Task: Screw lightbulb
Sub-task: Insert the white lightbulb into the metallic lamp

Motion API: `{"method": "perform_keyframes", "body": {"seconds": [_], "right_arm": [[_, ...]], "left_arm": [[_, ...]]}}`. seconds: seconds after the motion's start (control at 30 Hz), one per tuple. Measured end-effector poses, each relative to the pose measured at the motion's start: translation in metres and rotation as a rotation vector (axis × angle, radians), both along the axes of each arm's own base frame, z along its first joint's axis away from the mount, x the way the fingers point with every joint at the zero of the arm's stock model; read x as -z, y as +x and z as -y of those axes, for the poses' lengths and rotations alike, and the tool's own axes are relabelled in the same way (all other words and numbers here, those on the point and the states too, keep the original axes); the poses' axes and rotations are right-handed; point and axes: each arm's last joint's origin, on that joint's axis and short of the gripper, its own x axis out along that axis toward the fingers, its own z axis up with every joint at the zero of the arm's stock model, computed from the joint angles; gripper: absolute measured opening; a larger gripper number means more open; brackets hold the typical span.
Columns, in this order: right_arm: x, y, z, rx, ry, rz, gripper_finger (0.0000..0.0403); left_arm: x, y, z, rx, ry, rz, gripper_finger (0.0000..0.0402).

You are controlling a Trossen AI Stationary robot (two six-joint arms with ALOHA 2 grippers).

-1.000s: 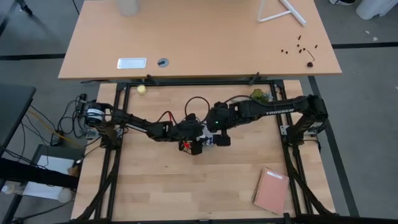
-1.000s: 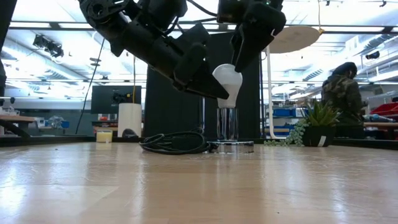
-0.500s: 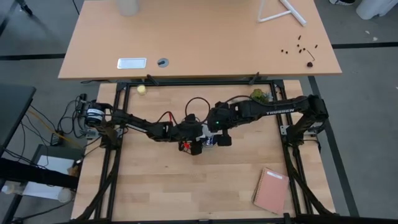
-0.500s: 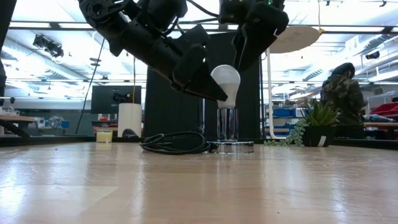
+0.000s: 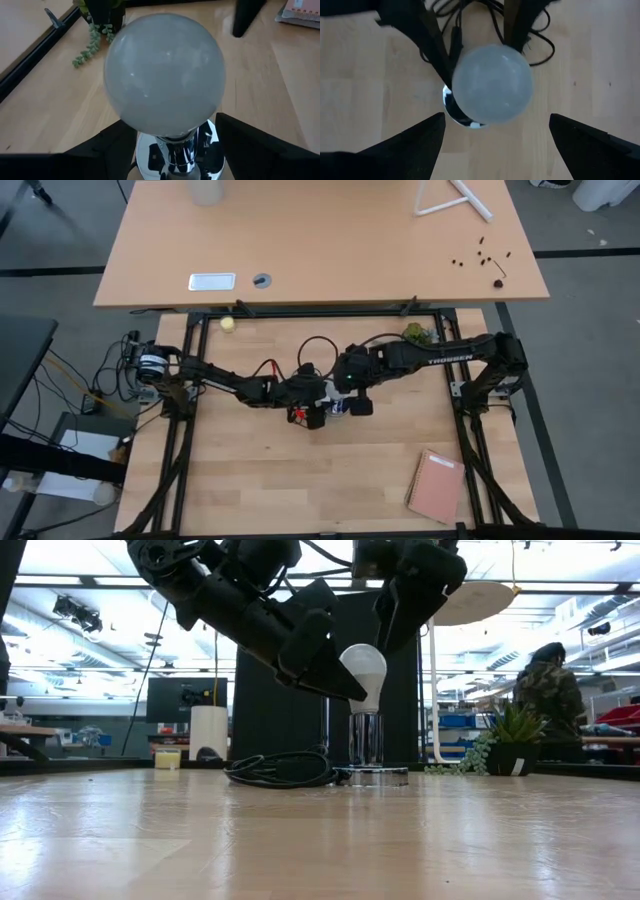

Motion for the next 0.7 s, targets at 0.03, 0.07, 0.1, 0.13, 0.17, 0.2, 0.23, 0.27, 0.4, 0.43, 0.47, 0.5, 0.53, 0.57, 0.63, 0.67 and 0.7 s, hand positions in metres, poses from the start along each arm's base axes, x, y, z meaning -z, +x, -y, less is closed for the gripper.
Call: {"method": "perform_keyframes", "body": {"seconds": [0.03, 0.07, 0.1, 0.13, 0.17, 0.2, 0.23, 0.27, 0.4, 0.43, 0.47, 0.5, 0.53, 0.57, 0.63, 0.67, 0.7], "right_arm": [[0.0003, -0.0008, -0.0009, -0.001, -0.006, -0.009, 0.0366], [0.0006, -0.0015, -0.0018, 0.0, -0.012, -0.016, 0.0366], [0.0008, -0.0019, -0.003, 0.002, -0.011, -0.021, 0.0366], [0.0009, -0.0021, -0.0037, 0.007, -0.008, -0.021, 0.0366], [0.0009, -0.0021, -0.0043, 0.013, -0.004, -0.021, 0.0366], [0.0009, -0.0021, -0.0046, 0.021, 0.0, -0.02, 0.0366], [0.0008, -0.0021, -0.0045, 0.03, 0.008, -0.018, 0.0366], [0.0008, -0.0021, -0.0045, 0.034, 0.017, -0.018, 0.0366], [0.0008, -0.0022, -0.0046, 0.058, 0.035, -0.015, 0.0366], [0.0009, -0.0022, -0.0047, 0.058, 0.035, -0.015, 0.0366], [0.0009, -0.0024, -0.0047, 0.058, 0.036, -0.017, 0.0366], [0.0009, -0.0025, -0.0049, 0.058, 0.036, -0.018, 0.0366], [0.0007, -0.0025, -0.0052, 0.055, 0.038, -0.017, 0.0366], [0.0007, -0.0026, -0.0052, 0.049, 0.038, -0.018, 0.0366], [0.0007, -0.0033, -0.0052, 0.032, 0.03, -0.026, 0.0366], [0.0012, -0.0044, -0.005, 0.033, 0.023, -0.039, 0.0366], [0.0017, -0.0055, -0.0049, 0.034, 0.019, -0.051, 0.0366]], "left_arm": [[-0.0001, 0.0001, 0.0, 0.0, 0.0, 0.002, 0.0271], [-0.0003, 0.0001, 0.0, 0.0, 0.0, 0.003, 0.0271], [-0.0003, 0.0002, 0.0, 0.0, 0.0, 0.004, 0.0271], [-0.0004, 0.0002, 0.0, 0.0, -0.001, 0.005, 0.0271], [-0.0007, 0.0004, 0.0, 0.0, -0.001, 0.008, 0.0271], [-0.0009, 0.0005, 0.0, 0.0, -0.001, 0.01, 0.0271], [-0.0011, 0.0006, 0.0, 0.0, -0.001, 0.013, 0.0271], [-0.0014, 0.0007, 0.0, 0.0, -0.001, 0.016, 0.0271], [-0.0021, 0.0011, 0.0001, 0.0, -0.002, 0.025, 0.0271], [-0.0021, 0.0011, 0.0001, 0.0, -0.002, 0.025, 0.0271], [-0.0021, 0.0011, 0.0001, 0.0, -0.002, 0.025, 0.0271], [-0.002, 0.0011, 0.0001, 0.0, -0.002, 0.024, 0.0271], [-0.002, 0.0011, 0.0001, 0.0, -0.002, 0.024, 0.0271], [-0.002, 0.0011, 0.0001, -0.001, -0.002, 0.024, 0.0271], [-0.002, 0.0011, 0.0001, -0.001, -0.002, 0.024, 0.0271], [-0.002, 0.0011, 0.0001, -0.001, -0.002, 0.024, 0.0271], [-0.002, 0.0011, 0.0001, -0.001, -0.003, 0.025, 0.0271]]}}
